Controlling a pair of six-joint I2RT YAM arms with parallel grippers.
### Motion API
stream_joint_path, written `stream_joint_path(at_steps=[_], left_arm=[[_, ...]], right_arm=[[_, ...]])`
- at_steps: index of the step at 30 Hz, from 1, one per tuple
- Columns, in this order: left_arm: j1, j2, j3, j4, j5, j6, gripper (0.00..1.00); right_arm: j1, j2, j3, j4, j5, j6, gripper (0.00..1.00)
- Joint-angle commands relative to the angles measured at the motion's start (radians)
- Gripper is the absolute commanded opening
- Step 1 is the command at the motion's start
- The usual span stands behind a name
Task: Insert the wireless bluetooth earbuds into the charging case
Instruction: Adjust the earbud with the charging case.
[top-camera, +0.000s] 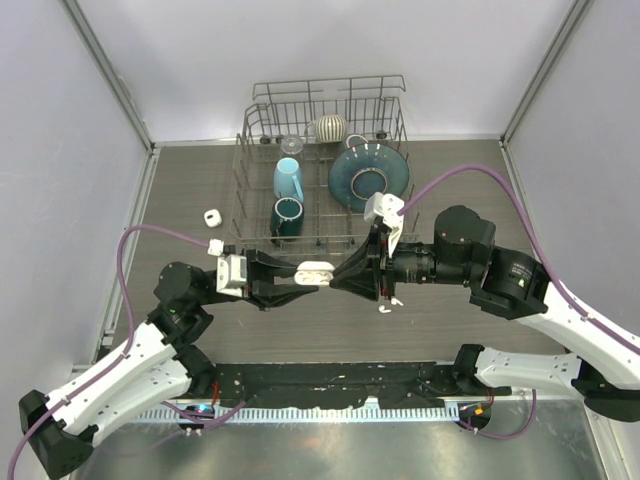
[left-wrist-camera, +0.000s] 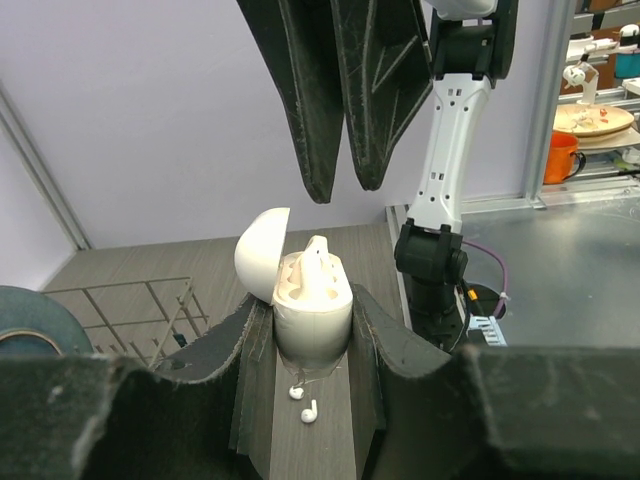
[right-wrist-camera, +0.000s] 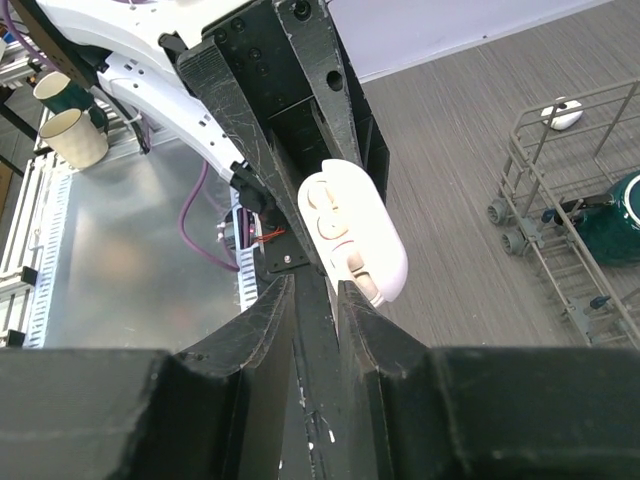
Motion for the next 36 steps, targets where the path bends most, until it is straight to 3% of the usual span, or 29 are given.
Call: stream_joint_path(at_steps=[1, 19, 36], left_arm=[[-0.003, 0.001, 0.032, 0.051, -0.049, -0.032, 0.00], [-0.003, -0.005, 0.026, 0.122, 0.030, -0.062, 0.00], [-0.003, 0.007, 0.034, 0.134, 0.038, -0.074, 0.00]], right_arm=[[0.005, 0.020, 0.030, 0.013, 0.002, -0.028, 0.30], [0.035, 0.061, 0.041, 0.010, 0.223, -0.145, 0.41], [0.035, -0.066, -0.090, 0.195, 0.133, -0.237, 0.41]])
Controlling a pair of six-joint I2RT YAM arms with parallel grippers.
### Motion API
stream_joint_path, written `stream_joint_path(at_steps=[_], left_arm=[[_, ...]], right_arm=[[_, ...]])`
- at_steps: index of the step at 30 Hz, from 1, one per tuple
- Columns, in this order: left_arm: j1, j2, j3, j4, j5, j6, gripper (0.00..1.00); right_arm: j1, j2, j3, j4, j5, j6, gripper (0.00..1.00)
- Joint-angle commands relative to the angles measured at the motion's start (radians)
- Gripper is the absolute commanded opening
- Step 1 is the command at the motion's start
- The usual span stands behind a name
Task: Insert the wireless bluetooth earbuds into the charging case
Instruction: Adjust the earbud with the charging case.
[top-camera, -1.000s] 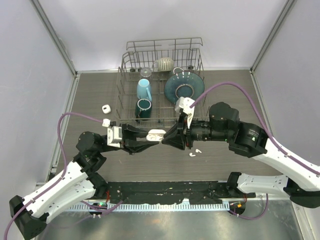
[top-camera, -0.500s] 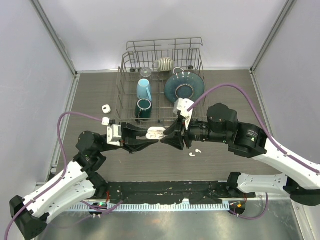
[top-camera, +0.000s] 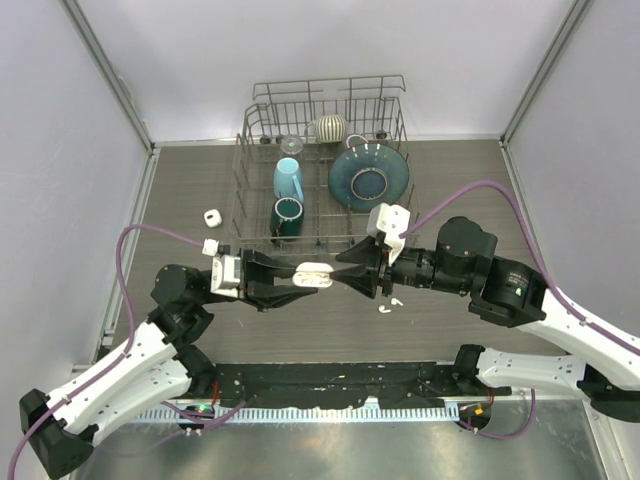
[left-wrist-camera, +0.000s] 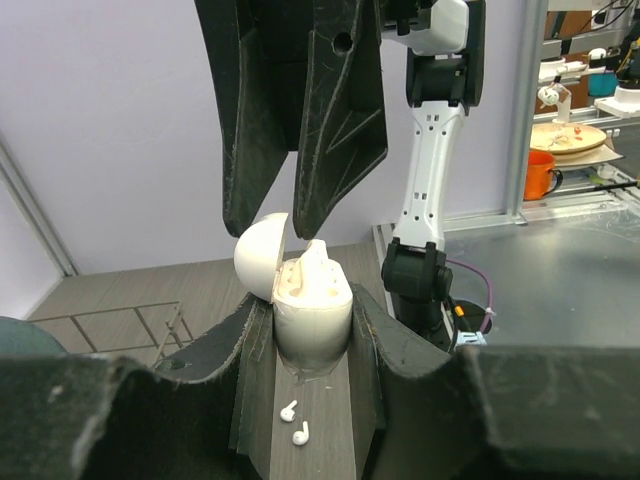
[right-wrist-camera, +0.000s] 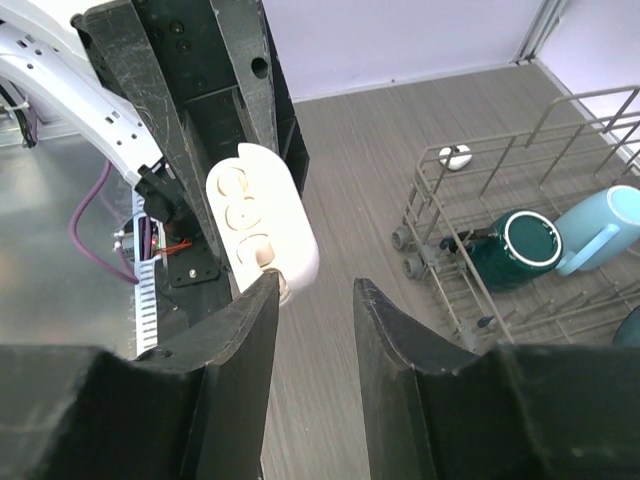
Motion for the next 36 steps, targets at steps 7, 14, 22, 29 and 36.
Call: stream_joint_path(at_steps=[7, 14, 22, 29, 36], left_arm=[[-0.004, -0.016, 0.030, 0.024, -0.036, -0.006, 0.00], [-0.004, -0.020, 0.037, 0.019, -0.066, -0.009, 0.00], [-0.003, -0.006, 0.055, 0.019, -0.059, -0.026, 0.00], [-0.004, -0.010, 0.060, 0.010, -0.049, -0.034, 0.00], [-0.004, 0.000, 0.061, 0.016, -0.025, -0.040, 0.00]], right_arm=[[-0.003, -0.097, -0.014, 0.115, -0.059, -0.024, 0.39], [-0.003, -0.117, -0.003, 0.062, -0.177, -0.061, 0.39], [-0.003, -0.067, -0.009, 0.075, -0.247, -0.098, 0.36], [-0.003, -0.051, -0.023, 0.108, -0.228, -0.119, 0.34], [-0.001, -0.042, -0.041, 0.161, -0.216, -0.121, 0.33]])
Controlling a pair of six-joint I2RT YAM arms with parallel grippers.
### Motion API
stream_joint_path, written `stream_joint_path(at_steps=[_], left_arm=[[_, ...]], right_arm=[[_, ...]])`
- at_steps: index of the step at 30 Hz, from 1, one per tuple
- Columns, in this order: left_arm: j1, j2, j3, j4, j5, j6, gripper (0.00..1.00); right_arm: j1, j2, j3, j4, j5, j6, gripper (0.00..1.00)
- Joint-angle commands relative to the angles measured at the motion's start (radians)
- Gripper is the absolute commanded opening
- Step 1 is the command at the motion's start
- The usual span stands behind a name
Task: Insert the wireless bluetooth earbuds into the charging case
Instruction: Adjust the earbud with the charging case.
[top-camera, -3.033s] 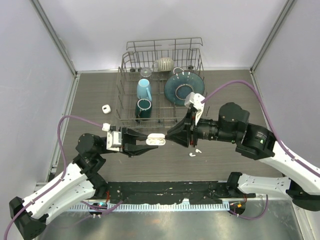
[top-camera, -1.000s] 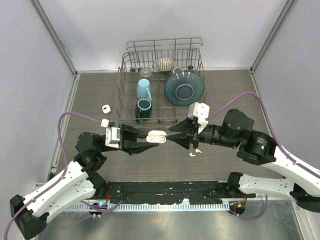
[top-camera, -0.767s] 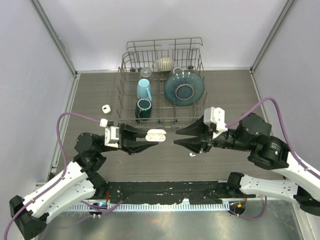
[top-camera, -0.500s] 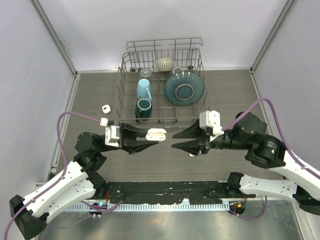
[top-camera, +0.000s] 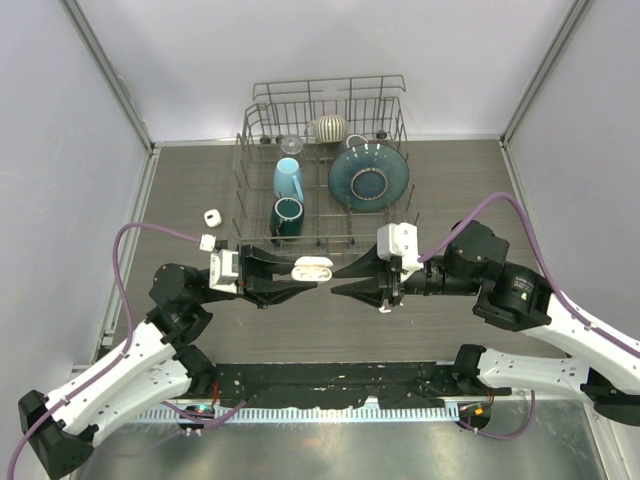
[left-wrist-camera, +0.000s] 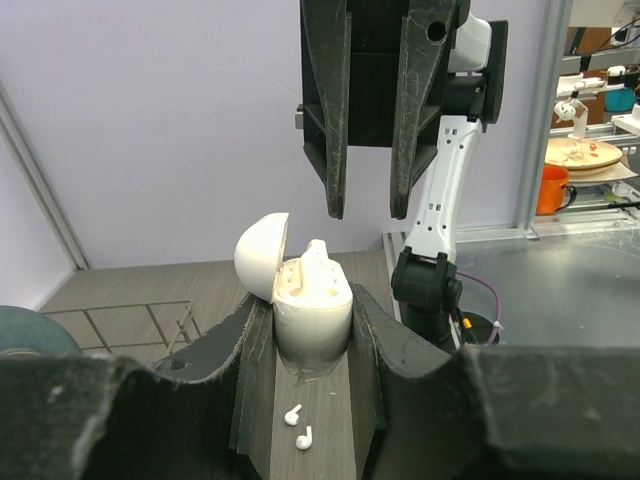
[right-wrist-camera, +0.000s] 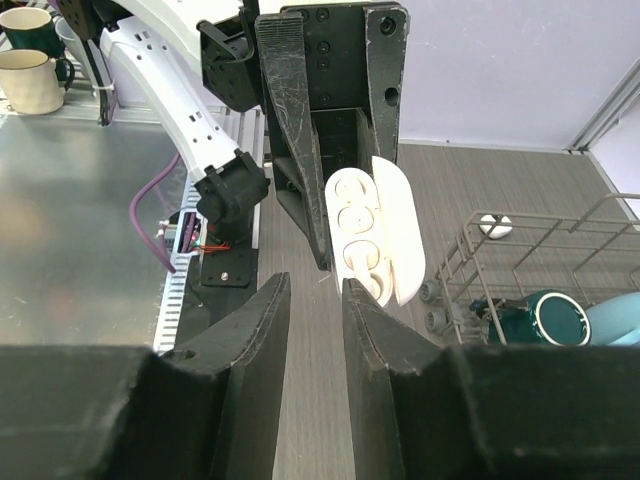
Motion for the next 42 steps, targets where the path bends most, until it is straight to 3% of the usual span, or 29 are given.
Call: stream_joint_path(at_steps=[1, 21, 25, 38, 42], left_arm=[[-0.002, 0.003, 0.047, 0.030, 0.021, -0.020, 0.00], [-0.003, -0.014, 0.044, 0.064, 0.050, -0.046, 0.00], [-0.002, -0.015, 0.044, 0.069, 0.051, -0.048, 0.00], [-0.003, -0.015, 0.047, 0.072, 0.048, -0.048, 0.00], [-0.003, -0.015, 0.047, 0.073, 0.048, -0.048, 0.00]], right_arm=[[-0.001, 0.002, -0.007, 0.088, 0.007, -0.013, 0.33], [0.019, 0.068, -0.007, 0.068, 0.118, -0.039, 0.23], [0.047, 0.073, -0.010, 0.054, 0.183, -0.064, 0.31], [0.079, 0.085, -0.005, 0.025, 0.245, -0.093, 0.28], [0.104, 0.096, 0.003, -0.004, 0.294, -0.116, 0.33]])
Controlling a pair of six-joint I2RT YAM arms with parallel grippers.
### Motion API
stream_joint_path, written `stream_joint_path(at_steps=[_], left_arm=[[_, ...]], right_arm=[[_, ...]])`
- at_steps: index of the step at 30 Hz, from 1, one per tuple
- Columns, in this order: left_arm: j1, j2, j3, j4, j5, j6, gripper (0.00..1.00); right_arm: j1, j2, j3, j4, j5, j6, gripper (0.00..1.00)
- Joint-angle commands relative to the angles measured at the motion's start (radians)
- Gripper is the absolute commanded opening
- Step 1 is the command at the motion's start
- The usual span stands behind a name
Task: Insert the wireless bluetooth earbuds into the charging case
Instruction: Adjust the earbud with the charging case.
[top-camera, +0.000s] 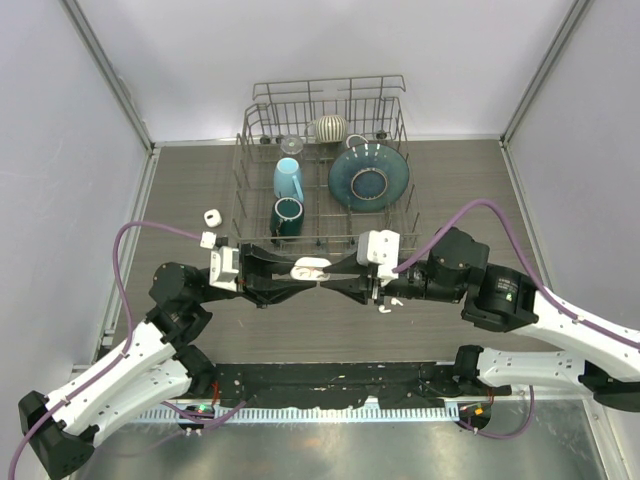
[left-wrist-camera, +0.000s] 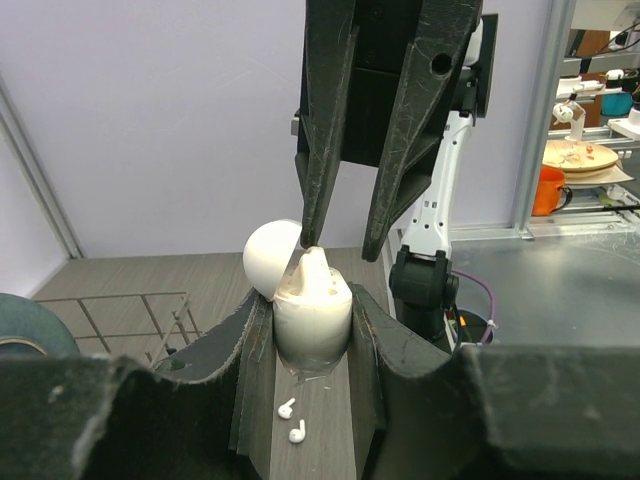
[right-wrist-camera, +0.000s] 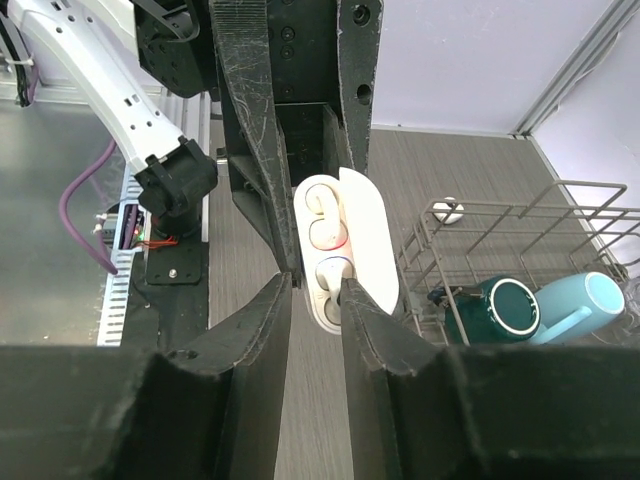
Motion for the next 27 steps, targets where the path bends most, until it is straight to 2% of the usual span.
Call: stream_joint_path(at_steps=[1, 4, 17, 22, 25, 26, 27], left_arm=[[-0.011, -0.017, 0.046, 0.079, 0.038, -0.022, 0.00], [-0.010, -0.020, 0.045, 0.079, 0.037, -0.023, 0.00], [-0.011, -0.016, 0.040, 0.086, 0.052, -0.022, 0.00], [-0.010, -0.008, 0.039, 0.085, 0.054, -0.016, 0.00], [-0.011, -0.002, 0.037, 0.085, 0.051, -0.016, 0.00], [-0.010, -0.002, 0.037, 0.083, 0.051, -0.017, 0.00], [-0.011, -0.003, 0.037, 0.083, 0.052, -0.017, 0.00]], right_arm=[[0.022, 0.036, 0.010, -0.047, 0.100, -0.045, 0.33], [0.033, 0.038, 0.016, -0.060, 0.120, -0.061, 0.37], [0.037, 0.029, 0.001, -0.044, 0.182, -0.102, 0.39], [0.037, 0.022, -0.004, -0.031, 0.149, -0.084, 0.24], [0.037, 0.016, 0.001, -0.030, 0.137, -0.073, 0.11], [0.037, 0.013, 0.004, -0.031, 0.136, -0.071, 0.02], [0.037, 0.009, 0.003, -0.027, 0.136, -0.067, 0.01]])
